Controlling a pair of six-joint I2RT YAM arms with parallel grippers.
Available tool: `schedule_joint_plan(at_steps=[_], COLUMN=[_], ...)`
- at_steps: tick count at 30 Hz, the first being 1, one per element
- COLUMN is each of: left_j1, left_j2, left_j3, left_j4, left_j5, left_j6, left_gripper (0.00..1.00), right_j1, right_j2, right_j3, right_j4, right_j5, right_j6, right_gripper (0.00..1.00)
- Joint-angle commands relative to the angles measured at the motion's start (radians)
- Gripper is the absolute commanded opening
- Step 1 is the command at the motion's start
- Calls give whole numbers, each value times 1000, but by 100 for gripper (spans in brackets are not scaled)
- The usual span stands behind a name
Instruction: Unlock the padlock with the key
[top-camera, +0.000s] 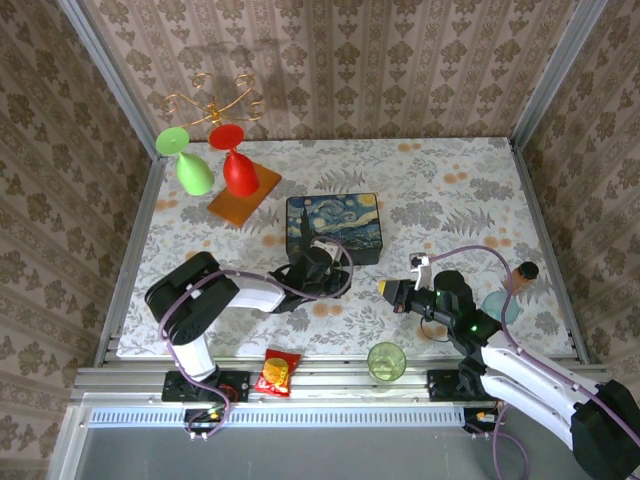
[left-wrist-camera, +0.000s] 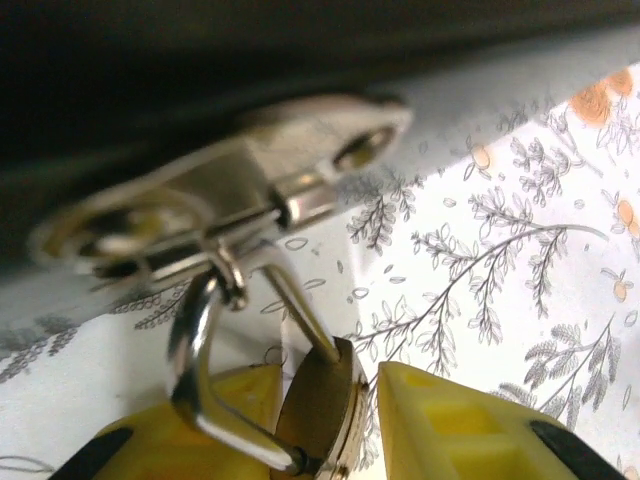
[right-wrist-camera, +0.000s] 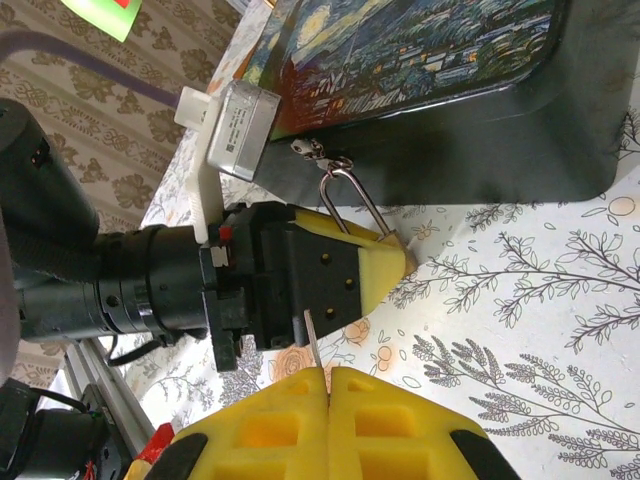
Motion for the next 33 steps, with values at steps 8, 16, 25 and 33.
schedule_joint_plan(at_steps=[8,16,25,33], left_j1=[-18,10,41,51], left_j2=[-14,-54,-41,-45], left_j3=[-78,-132,-188,-186], left_j4=[82,217,487,551], left_j5=[-109,-30,94,132], left_j6=[-122,-245,-421,-471], left_gripper=[21,7,3,2], right_j1=[-5,-5,-4,-8], right_j2=[-79,19,334,512], right_j3=[-26,-39,-24,40], right_j4=[-29,66,356,478], right_j5=[41,10,-111,-221], right_j6=[14,80,289,303], right_gripper=[0,0,0,0])
